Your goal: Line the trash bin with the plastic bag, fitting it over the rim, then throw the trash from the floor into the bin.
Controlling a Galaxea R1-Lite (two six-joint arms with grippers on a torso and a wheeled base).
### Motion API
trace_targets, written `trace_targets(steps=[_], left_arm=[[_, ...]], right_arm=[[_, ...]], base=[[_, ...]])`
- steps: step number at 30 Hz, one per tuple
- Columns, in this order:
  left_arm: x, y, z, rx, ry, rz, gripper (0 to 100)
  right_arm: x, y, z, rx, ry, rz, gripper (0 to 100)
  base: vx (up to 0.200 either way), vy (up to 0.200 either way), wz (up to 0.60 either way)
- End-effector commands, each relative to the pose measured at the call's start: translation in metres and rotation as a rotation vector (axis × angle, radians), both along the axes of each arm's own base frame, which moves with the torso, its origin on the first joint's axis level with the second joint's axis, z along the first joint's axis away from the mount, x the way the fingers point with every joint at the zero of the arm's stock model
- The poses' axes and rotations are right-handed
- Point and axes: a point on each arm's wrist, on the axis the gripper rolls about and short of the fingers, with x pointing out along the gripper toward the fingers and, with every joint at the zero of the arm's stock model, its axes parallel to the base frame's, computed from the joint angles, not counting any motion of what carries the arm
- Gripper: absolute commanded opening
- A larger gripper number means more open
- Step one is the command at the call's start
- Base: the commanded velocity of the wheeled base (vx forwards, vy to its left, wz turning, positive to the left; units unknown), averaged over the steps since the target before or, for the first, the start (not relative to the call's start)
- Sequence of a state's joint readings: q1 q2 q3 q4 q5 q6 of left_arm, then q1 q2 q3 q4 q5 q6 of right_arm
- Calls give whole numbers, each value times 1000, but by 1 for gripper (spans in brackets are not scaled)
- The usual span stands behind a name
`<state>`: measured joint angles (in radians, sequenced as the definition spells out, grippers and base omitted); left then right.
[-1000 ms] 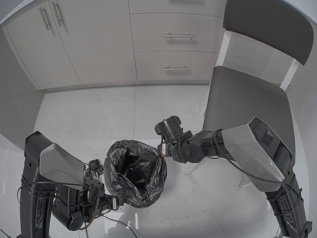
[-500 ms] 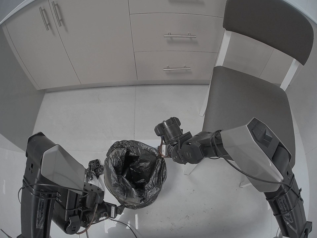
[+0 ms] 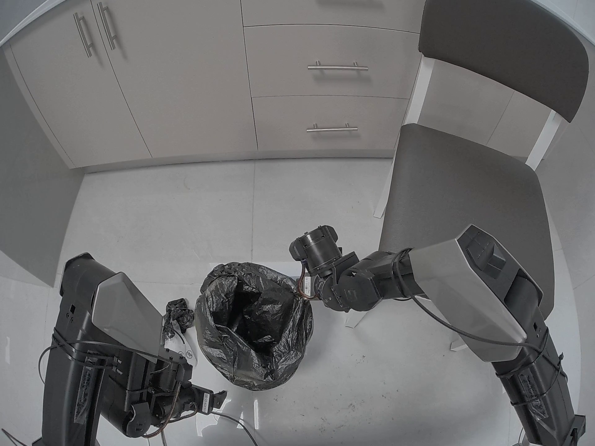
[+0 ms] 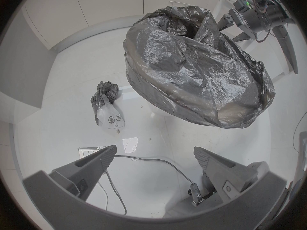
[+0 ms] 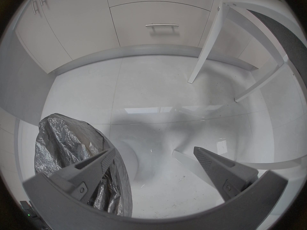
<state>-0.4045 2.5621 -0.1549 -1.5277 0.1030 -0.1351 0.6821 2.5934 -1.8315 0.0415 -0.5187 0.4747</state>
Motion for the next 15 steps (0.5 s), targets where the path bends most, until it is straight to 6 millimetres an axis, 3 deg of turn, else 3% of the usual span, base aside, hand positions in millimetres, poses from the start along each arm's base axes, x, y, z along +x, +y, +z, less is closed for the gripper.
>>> trace_targets(steps=[1, 10, 13, 15], left_arm=[[-1, 1, -3, -7, 18, -7, 100], [-3, 3, -2, -14, 25, -6, 100], [-3, 3, -2, -15, 27, -8, 100], [-2, 4, -2, -15, 27, -3, 100]], right_arm=[[-1, 1, -1, -1, 3, 2, 100], [-21, 15, 57, 97, -64, 81, 100], [-26, 26, 62, 130, -77, 128, 100], [-26, 33, 53, 130, -86, 147, 100]], base=[[0, 0, 0], [0, 0, 0], [0, 0, 0], [0, 0, 0]])
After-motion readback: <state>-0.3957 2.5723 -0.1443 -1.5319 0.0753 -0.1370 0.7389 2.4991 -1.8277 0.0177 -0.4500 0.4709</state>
